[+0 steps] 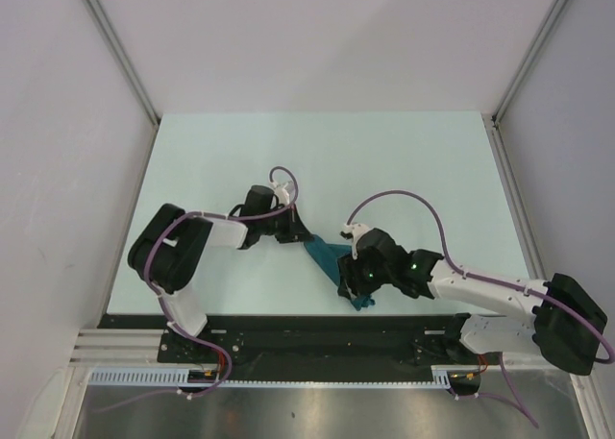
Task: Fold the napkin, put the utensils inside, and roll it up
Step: Roll the napkin at the center of the board.
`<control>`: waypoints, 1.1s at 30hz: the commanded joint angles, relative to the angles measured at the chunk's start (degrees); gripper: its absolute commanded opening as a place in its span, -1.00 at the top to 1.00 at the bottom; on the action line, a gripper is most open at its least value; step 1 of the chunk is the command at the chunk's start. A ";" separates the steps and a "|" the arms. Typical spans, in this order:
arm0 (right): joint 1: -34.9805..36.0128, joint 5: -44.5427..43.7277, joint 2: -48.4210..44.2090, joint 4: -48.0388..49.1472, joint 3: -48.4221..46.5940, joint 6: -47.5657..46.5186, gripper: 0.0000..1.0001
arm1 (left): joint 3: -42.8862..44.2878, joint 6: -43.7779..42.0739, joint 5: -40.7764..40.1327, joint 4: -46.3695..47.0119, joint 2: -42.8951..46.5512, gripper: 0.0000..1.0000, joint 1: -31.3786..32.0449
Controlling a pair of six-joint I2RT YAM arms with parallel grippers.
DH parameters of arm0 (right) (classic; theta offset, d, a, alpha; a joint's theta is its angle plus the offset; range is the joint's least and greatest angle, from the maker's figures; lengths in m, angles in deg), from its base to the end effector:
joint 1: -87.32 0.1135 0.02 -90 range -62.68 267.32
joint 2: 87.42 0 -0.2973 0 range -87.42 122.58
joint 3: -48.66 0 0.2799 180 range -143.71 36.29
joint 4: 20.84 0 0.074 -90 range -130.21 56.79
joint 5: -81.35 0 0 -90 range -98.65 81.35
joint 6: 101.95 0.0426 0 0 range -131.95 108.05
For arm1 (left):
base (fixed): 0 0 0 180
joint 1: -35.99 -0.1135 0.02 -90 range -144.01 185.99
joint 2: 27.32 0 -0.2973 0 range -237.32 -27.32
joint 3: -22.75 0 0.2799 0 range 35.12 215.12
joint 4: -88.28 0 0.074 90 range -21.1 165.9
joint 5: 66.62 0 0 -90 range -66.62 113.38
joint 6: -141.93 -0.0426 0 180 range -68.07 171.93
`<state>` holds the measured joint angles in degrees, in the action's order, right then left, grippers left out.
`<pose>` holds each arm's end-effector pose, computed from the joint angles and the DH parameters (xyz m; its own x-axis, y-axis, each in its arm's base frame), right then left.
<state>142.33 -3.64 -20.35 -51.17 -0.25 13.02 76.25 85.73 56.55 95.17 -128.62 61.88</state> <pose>0.1388 0.2047 0.2129 -0.7478 -0.3350 -0.5732 -0.5887 0.7338 0.3391 0.3039 -0.1734 0.1259 -0.8998 -0.0809 -0.4287 0.2851 0.6348 -0.7182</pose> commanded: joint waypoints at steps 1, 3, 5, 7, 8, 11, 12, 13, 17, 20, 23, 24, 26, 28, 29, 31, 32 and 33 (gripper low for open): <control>0.46 -3.87 -1.41 -3.31 2.08 4.20 -0.18 | 2.73 -1.81 -1.79 -0.46 -1.01 1.00 0.13; 0.37 -4.14 -2.20 -3.66 3.30 5.35 -0.18 | 3.08 -1.90 -1.79 -0.55 -1.27 1.00 0.13; 0.37 -4.23 -2.55 -3.58 4.36 6.05 -0.18 | 3.35 -1.98 -1.97 -0.72 -1.62 1.00 0.13; 0.37 -3.96 -2.73 -3.14 5.86 6.75 -0.18 | 3.87 -1.99 -1.97 -0.81 -2.06 1.00 0.13; 0.37 -3.79 -2.82 -2.70 6.21 6.93 -0.18 | 3.96 -1.99 -1.97 -0.90 -2.24 1.00 0.13; 0.46 -3.44 -3.08 -1.82 7.53 7.90 -0.18 | 4.31 -1.90 -2.05 -0.90 -2.50 1.00 0.13; 0.46 -3.43 -3.00 -1.65 7.70 8.07 -0.18 | 4.49 -1.90 -1.97 -0.98 -2.59 1.00 0.13; 0.46 -3.35 -2.82 -1.56 7.97 8.08 -0.18 | 4.67 -1.90 -1.97 -0.90 -2.68 1.00 0.13; 0.72 -4.48 -2.91 -3.75 5.52 6.94 -0.18 | 5.63 -2.33 -1.79 -1.86 -3.47 1.00 0.13; 0.63 -7.56 -3.61 -7.26 0.70 4.57 -0.22 | 6.60 -3.39 -2.32 -3.62 -4.00 1.00 0.13; 0.72 -10.81 -3.09 -10.08 -4.83 1.40 -0.47 | 7.22 -3.83 -2.41 -4.59 -4.35 1.00 0.13; 0.72 -12.04 -2.82 -10.34 -6.08 0.61 -0.51 | 7.39 -3.92 -2.41 -5.02 -4.26 1.00 0.13; 0.81 -13.79 -1.33 -10.70 -8.72 -1.94 -0.54 | 7.57 -4.09 -2.41 -5.20 -4.44 1.00 0.13; 0.81 -14.50 0.16 -9.56 -11.36 -3.96 -0.56 | 7.57 -4.09 -2.32 -5.29 -4.35 1.00 0.13; 0.81 -15.12 2.34 -9.03 -11.98 -5.79 -0.56 | 7.65 -4.09 -2.32 -5.29 -4.35 1.00 0.13; 0.81 -15.56 4.73 -7.54 -13.47 -7.56 -0.55 | 7.66 -4.09 -2.32 -5.47 -4.26 0.99 0.13; 0.89 -15.56 7.26 -6.75 -13.91 -9.05 -0.55 | 7.66 -4.09 -2.23 -5.64 -4.35 1.00 0.13; 0.90 -15.39 8.42 -5.87 -14.18 -9.76 -0.55 | 7.66 -4.09 -2.23 -5.73 -4.26 1.00 0.13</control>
<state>142.76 -16.29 -17.21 -58.86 -12.29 9.39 82.06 83.74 56.55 89.84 -132.23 62.18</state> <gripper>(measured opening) 0.776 0.010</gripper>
